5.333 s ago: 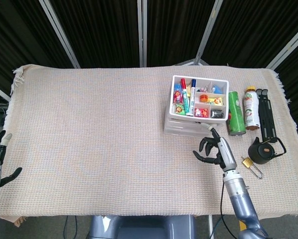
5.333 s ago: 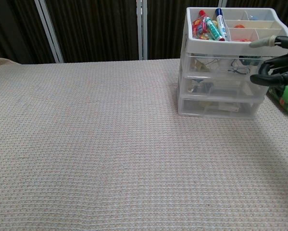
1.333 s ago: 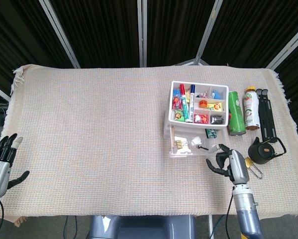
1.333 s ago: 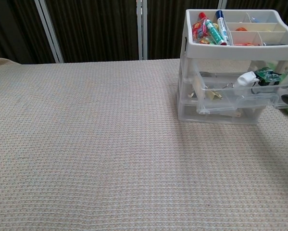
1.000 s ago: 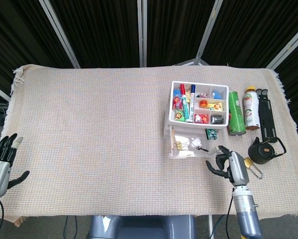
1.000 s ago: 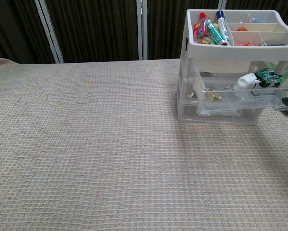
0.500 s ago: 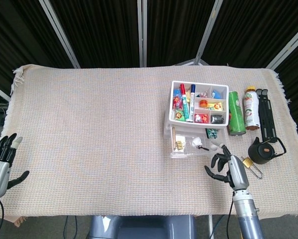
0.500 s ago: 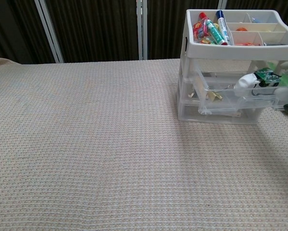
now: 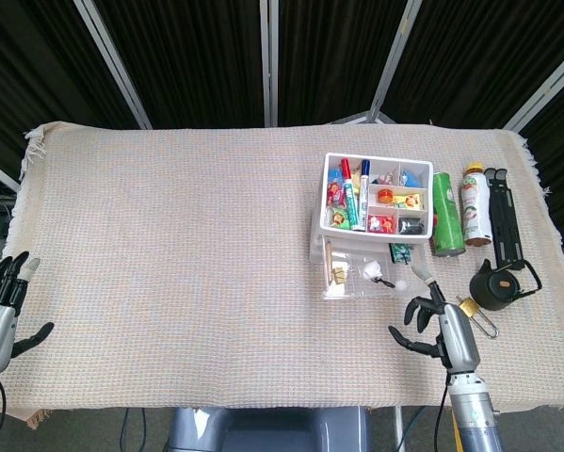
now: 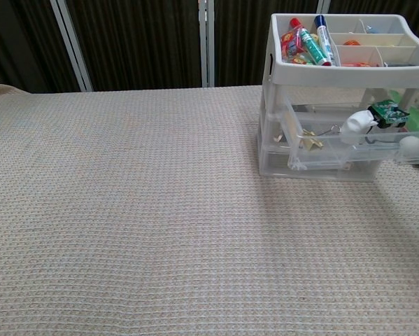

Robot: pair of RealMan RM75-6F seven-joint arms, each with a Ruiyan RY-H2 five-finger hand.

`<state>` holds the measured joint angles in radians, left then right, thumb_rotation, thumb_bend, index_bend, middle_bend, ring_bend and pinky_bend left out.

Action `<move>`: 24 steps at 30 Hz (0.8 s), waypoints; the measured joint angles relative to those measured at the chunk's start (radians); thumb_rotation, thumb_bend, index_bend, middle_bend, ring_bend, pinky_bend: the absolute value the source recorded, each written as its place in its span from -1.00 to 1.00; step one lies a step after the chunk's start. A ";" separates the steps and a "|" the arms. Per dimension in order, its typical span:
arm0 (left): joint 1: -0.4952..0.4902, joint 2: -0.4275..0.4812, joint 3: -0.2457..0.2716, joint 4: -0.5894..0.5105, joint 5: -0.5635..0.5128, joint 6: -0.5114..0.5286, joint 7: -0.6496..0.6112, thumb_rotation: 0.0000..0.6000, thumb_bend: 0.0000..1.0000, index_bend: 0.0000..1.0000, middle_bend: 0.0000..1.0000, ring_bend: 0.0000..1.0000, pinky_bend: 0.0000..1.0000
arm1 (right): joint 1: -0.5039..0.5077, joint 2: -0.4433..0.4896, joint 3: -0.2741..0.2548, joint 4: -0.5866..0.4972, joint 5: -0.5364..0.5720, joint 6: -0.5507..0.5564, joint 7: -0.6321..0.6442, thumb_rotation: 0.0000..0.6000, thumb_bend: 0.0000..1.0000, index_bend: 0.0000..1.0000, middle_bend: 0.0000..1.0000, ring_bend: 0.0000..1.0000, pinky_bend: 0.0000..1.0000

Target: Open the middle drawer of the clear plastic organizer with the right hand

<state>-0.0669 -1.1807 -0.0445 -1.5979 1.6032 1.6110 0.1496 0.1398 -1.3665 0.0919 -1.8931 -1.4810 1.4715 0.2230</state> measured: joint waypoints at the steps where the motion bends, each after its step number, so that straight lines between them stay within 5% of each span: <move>1: 0.000 0.000 0.000 0.000 0.000 0.001 -0.001 1.00 -0.66 -1.00 -1.00 -1.00 -1.00 | -0.002 0.005 0.001 -0.006 -0.012 0.011 -0.008 1.00 -0.91 -0.58 0.37 0.51 0.35; 6: 0.002 0.002 -0.001 -0.002 0.002 0.005 -0.001 1.00 -0.66 -1.00 -1.00 -1.00 -1.00 | 0.007 0.036 0.037 -0.052 -0.006 0.021 -0.106 1.00 -0.98 -0.52 0.53 0.64 0.40; 11: 0.001 0.002 -0.003 -0.001 0.000 0.005 0.000 1.00 -0.66 -1.00 -1.00 -1.00 -1.00 | 0.043 0.073 0.097 -0.112 0.056 -0.004 -0.262 1.00 -0.98 -0.34 0.90 0.95 0.53; 24: 0.001 0.001 -0.006 0.002 -0.004 0.004 -0.001 1.00 -0.66 -1.00 -1.00 -1.00 -1.00 | 0.219 0.085 0.187 -0.090 0.230 -0.155 -0.687 1.00 -0.99 -0.17 1.00 1.00 0.54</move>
<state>-0.0654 -1.1795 -0.0502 -1.5963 1.5989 1.6150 0.1489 0.3587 -1.2811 0.2788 -1.9829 -1.2513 1.3165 -0.4635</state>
